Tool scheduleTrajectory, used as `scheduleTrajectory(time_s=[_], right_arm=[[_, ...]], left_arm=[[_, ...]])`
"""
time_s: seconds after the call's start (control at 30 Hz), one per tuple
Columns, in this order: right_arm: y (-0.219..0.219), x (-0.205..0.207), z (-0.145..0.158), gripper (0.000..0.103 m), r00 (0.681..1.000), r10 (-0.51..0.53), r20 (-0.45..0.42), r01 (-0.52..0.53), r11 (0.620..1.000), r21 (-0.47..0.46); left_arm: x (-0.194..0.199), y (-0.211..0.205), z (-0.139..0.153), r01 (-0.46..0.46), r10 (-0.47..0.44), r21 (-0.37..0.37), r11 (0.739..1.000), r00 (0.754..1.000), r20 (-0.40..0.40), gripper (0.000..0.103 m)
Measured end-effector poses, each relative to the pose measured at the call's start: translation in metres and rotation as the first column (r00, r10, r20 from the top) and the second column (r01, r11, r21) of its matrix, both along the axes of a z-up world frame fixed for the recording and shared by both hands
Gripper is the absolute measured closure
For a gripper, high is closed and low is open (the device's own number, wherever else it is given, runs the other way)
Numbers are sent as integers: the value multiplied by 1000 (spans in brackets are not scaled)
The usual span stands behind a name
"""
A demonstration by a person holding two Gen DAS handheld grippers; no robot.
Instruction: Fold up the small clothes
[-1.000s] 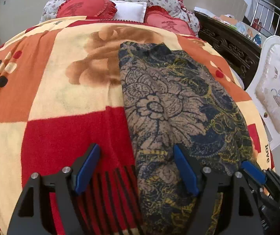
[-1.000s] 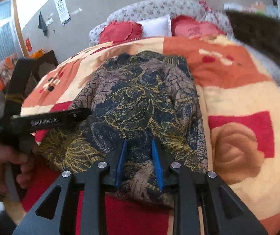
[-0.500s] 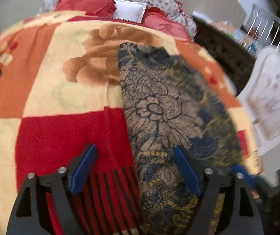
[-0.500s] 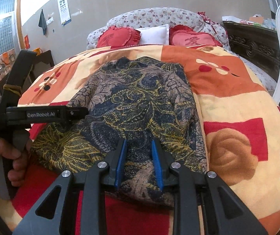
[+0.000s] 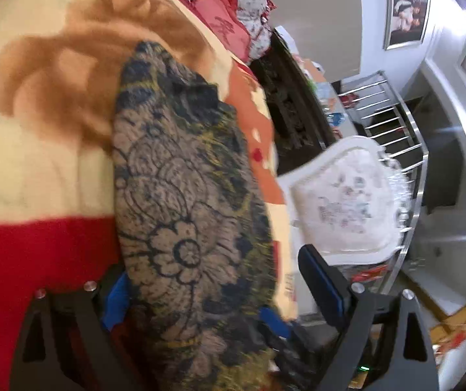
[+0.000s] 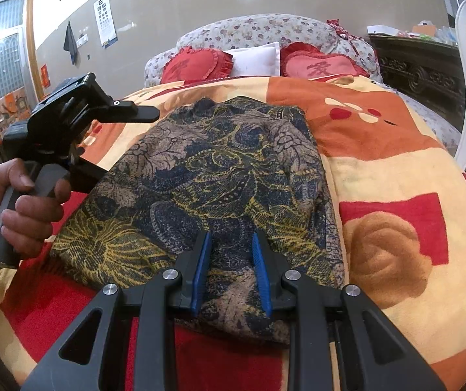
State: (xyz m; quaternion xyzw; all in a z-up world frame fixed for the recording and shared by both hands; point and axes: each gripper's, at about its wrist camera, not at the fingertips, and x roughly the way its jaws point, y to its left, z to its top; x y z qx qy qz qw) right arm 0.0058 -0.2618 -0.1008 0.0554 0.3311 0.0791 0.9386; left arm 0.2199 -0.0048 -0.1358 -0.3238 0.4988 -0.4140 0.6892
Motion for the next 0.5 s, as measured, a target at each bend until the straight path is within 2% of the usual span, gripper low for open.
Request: scheduleTrajectory(time_s=[0.07,0.13,0.23,0.37,0.43,0.47,0.5], right_arm=[[0,0,0,76,1000,1,1,-1,1000,6],[0,0,0,76,1000,1,2,-1,1000,0],[0,1,-1,76,1000,0,2,0,1000,2],[-3,1,1,76,1000,1,-2,-1,1000,15],[-13,4,9,76,999,16,-38,-13,997,79],[-22,6,13,75,999,24,-49,-17,991,132],[-38,6,21,75,999,14,-29,-7,978,210]], left_arm=[[-2,2,-2,41,-43,-56,998,998,-40,10],[-2,5,-4,50,-55,-76,996,997,-57,10],[14,1,-6,12,-14,-19,1000,994,-105,14],[21,-15,2,-33,39,84,996,996,-75,16],[12,-19,6,-39,42,180,983,999,-13,41],[8,-19,3,-52,55,236,970,999,-5,80],[8,-14,-4,-60,70,251,966,997,-33,81]])
